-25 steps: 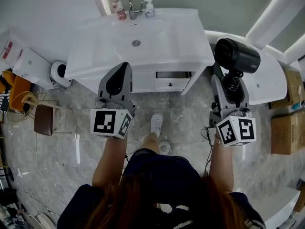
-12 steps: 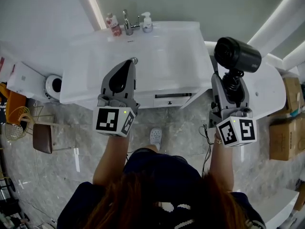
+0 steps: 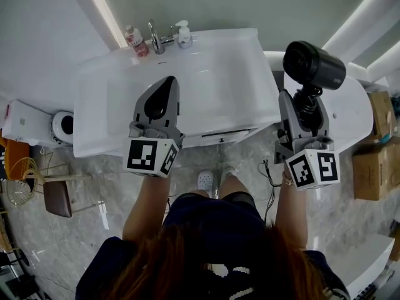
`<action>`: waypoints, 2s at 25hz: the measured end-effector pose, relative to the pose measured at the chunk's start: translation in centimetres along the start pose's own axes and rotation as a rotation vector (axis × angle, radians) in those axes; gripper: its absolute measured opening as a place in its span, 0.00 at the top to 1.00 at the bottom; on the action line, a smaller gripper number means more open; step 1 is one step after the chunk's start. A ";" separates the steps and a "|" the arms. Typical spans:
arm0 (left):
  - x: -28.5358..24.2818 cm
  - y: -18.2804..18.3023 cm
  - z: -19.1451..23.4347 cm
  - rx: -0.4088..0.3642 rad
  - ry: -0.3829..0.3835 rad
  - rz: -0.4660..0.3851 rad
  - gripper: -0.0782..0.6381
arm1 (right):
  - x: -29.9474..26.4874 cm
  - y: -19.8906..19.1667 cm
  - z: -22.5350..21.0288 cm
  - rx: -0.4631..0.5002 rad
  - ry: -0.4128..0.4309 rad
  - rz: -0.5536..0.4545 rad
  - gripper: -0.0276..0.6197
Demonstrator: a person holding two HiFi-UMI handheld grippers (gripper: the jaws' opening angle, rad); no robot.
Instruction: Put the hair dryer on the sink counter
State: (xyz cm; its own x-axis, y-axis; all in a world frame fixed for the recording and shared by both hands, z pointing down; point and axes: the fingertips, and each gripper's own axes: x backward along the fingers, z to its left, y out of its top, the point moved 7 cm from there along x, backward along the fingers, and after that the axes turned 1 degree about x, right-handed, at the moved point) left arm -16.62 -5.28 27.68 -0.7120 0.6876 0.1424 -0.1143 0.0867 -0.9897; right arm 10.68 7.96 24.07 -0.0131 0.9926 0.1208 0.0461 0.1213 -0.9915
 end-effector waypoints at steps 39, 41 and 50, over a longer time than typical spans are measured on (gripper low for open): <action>-26.5 -6.9 5.3 -0.004 0.236 0.056 0.87 | -30.9 -10.6 -18.3 -0.105 0.211 0.213 0.50; -27.2 -7.6 5.9 0.006 0.230 0.076 0.87 | -31.5 -12.0 -18.3 -0.107 0.201 0.255 0.50; -29.4 -10.3 8.4 0.048 0.196 0.115 0.87 | -34.1 -20.7 -18.0 -0.120 0.212 0.550 0.50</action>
State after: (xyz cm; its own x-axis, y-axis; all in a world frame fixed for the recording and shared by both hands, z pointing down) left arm -0.28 -32.43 33.82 -0.5749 0.8180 0.0184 -0.0762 -0.0311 -0.9966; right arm 28.13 -28.30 41.29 0.2434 0.8884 -0.3893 0.1025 -0.4227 -0.9005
